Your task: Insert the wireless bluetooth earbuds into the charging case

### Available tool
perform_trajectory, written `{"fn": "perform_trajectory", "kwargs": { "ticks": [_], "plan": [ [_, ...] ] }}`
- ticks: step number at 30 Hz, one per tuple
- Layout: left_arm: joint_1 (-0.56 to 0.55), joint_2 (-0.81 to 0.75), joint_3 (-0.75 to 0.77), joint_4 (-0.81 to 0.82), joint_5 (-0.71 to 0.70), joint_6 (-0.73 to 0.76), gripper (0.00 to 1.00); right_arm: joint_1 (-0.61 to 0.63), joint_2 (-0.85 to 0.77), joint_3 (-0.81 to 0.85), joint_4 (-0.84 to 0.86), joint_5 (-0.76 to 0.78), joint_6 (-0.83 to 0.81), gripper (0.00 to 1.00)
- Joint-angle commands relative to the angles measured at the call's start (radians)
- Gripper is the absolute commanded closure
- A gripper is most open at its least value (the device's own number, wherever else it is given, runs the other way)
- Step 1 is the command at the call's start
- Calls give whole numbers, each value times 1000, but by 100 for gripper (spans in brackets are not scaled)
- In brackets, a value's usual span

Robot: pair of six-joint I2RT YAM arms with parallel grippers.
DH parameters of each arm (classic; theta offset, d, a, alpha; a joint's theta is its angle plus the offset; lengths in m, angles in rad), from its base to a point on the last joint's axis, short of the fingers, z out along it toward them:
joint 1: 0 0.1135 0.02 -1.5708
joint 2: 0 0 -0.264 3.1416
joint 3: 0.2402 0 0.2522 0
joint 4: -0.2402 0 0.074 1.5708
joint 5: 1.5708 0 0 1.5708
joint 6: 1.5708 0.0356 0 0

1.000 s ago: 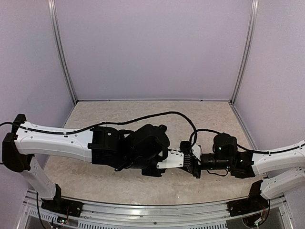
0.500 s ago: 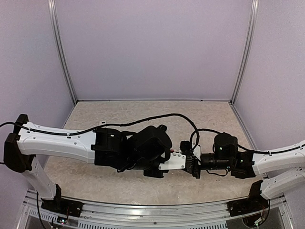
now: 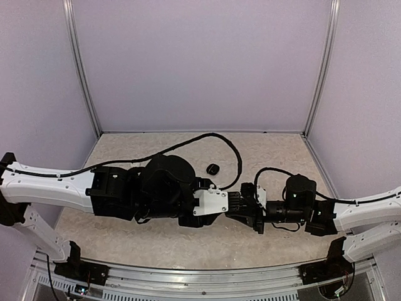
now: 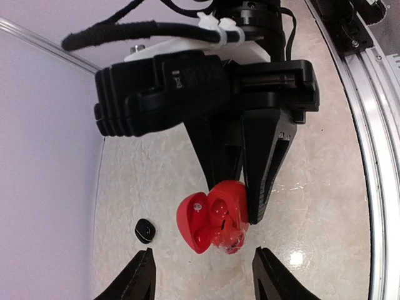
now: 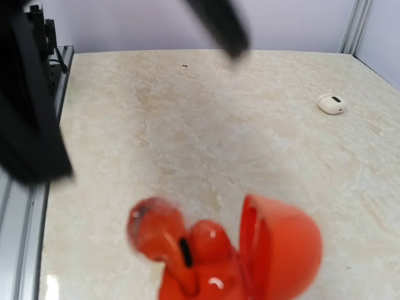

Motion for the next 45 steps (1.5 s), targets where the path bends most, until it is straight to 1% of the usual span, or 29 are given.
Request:
{"fn": "perform_trajectory", "kwargs": {
  "ticks": [1, 2, 3, 4, 5, 8, 10, 13, 18, 29, 33, 41, 45],
  "plan": [
    [-4, -84, -84, 117, 45, -3, 39, 12, -30, -25, 44, 2, 23, 100],
    [-3, -121, -115, 153, 51, -8, 31, 11, -33, -28, 49, 0, 23, 100],
    [-2, -145, -145, 193, 57, -20, 15, 11, -36, -29, 54, -6, 23, 100],
    [1, -179, -178, 240, 65, -29, 3, 12, -38, -31, 59, -14, 23, 100],
    [11, -225, -208, 287, 77, -54, 1, 11, -40, -32, 65, -28, 23, 100],
    [64, -308, -291, 413, 175, -154, 1, 11, -54, -33, 90, -89, 27, 100],
    [104, -346, -313, 437, 251, -228, 1, 11, -71, -32, 106, -137, 36, 100],
    [130, -339, -288, 378, 343, -264, 1, 11, -85, -31, 120, -206, 47, 100],
    [127, -288, -250, 308, 399, -257, 1, 11, -74, -22, 131, -267, 70, 100],
    [96, -190, -190, 278, 343, -247, 1, 11, -31, -8, 168, -291, 103, 100],
    [89, -155, -173, 286, 349, -262, 5, 11, -27, -11, 185, -295, 111, 100],
    [90, -112, -158, 306, 313, -287, 11, 13, -25, -13, 186, -311, 109, 100],
    [94, -100, -161, 334, 332, -307, 14, 20, -23, -13, 184, -315, 106, 100]
  ]
}}
